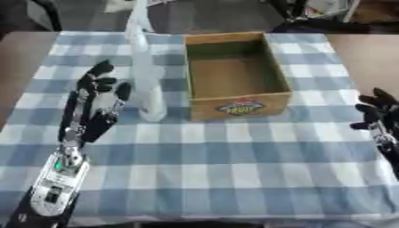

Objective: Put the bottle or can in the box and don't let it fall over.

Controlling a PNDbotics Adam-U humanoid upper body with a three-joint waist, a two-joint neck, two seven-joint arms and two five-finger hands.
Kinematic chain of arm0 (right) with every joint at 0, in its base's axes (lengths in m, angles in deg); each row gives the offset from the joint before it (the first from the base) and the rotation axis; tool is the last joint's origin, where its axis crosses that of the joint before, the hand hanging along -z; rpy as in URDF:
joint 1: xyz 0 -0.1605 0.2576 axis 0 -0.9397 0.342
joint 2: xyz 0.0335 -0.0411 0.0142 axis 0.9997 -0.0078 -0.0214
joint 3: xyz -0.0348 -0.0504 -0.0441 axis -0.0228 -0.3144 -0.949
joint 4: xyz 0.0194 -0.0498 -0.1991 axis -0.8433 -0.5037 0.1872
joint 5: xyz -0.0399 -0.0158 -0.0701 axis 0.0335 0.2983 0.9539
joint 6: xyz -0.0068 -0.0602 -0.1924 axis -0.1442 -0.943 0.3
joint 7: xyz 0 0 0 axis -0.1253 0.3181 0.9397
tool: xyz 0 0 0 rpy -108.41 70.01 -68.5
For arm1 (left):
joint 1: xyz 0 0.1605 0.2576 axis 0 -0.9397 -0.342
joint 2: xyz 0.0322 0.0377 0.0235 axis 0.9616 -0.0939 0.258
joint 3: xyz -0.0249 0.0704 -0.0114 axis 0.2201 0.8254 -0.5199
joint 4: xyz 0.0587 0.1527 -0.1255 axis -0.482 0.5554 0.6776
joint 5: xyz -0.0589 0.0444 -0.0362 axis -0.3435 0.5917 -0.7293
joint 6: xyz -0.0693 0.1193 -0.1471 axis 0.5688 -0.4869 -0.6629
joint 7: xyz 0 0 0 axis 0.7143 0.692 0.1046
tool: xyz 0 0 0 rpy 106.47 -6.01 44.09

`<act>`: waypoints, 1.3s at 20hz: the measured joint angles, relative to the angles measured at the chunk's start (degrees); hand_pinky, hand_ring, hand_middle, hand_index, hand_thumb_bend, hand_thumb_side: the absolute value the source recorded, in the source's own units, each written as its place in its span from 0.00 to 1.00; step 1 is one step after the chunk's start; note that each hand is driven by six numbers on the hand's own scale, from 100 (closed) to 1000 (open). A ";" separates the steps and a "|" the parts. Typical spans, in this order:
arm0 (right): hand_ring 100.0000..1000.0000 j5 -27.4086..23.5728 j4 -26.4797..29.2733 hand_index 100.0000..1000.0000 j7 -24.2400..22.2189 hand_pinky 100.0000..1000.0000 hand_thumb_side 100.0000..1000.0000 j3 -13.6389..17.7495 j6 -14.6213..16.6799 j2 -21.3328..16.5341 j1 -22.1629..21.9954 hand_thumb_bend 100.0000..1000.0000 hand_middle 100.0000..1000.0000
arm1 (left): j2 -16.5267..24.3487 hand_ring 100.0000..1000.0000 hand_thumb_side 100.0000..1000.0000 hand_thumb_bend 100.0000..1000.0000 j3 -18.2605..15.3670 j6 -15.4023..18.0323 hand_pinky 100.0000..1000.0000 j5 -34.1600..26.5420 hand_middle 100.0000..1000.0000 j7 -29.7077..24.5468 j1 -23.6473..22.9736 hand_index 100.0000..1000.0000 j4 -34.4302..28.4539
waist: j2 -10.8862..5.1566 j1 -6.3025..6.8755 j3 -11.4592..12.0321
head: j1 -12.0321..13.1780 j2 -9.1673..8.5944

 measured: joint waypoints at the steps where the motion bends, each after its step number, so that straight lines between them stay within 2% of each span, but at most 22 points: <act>1: 0.87 0.00 0.00 1.00 -0.02 0.65 0.61 0.00 0.01 0.00 0.00 0.07 0.85 | 0.52 0.75 0.73 0.46 0.07 -0.65 0.78 0.02 0.80 -0.18 0.64 0.93 0.01 | -0.01 0.00 -0.02 | 0.02 0.00; 10: 0.87 0.00 -0.09 1.00 -0.22 0.65 0.61 -0.02 0.00 -0.01 -0.03 0.06 0.85 | 5.30 0.75 0.73 0.49 2.61 -6.18 0.78 0.47 0.80 -1.74 7.40 0.94 0.16 | -0.48 0.07 -0.51 | 0.19 0.00; 26: 0.87 0.00 -0.32 1.00 -0.59 0.65 0.61 -0.05 0.13 -0.01 -0.03 0.06 0.85 | 8.11 0.73 0.67 0.48 6.07 -8.60 0.76 -0.43 0.79 -2.99 12.88 0.94 3.76 | -0.46 0.01 -1.32 | 0.75 0.00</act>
